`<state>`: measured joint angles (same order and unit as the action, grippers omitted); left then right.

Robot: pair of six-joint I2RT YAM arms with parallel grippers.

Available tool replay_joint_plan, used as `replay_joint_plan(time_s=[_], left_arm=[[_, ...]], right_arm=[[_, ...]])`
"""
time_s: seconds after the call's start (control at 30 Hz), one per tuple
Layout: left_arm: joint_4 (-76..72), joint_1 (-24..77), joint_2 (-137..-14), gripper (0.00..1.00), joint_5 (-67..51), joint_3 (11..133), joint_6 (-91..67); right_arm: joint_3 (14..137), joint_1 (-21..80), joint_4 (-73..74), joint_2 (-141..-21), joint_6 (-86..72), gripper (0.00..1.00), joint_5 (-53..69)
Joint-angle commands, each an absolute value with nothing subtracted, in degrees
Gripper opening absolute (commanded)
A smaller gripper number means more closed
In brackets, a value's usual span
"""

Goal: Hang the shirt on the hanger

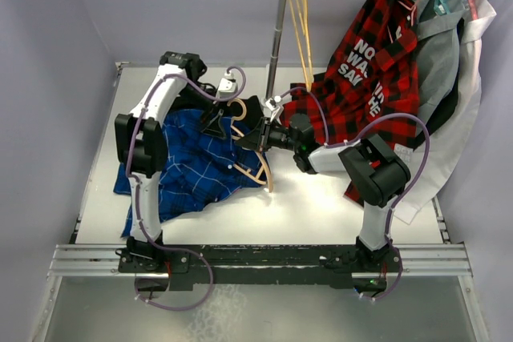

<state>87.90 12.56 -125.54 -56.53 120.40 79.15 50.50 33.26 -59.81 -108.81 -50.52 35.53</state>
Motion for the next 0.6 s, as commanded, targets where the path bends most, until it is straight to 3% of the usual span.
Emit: replay_joint_plan(time_s=[0.0,0.33,0.57], left_arm=[[88.69,12.8,-126.22,1.0,-57.32,121.64,81.39],[88.77,13.18,-125.13,0.86,-56.31,115.54,82.17],[88.76,13.18,-123.24,0.58,-58.64,110.97,84.42]], right_arm=[[52.16,33.11,-62.57,-107.38,-48.57,0.0,35.35],[53.06,32.49,-60.5,-106.3,-47.06,0.0,34.9],[53.26,32.08,-60.54,-106.32,-46.8,0.0,35.1]])
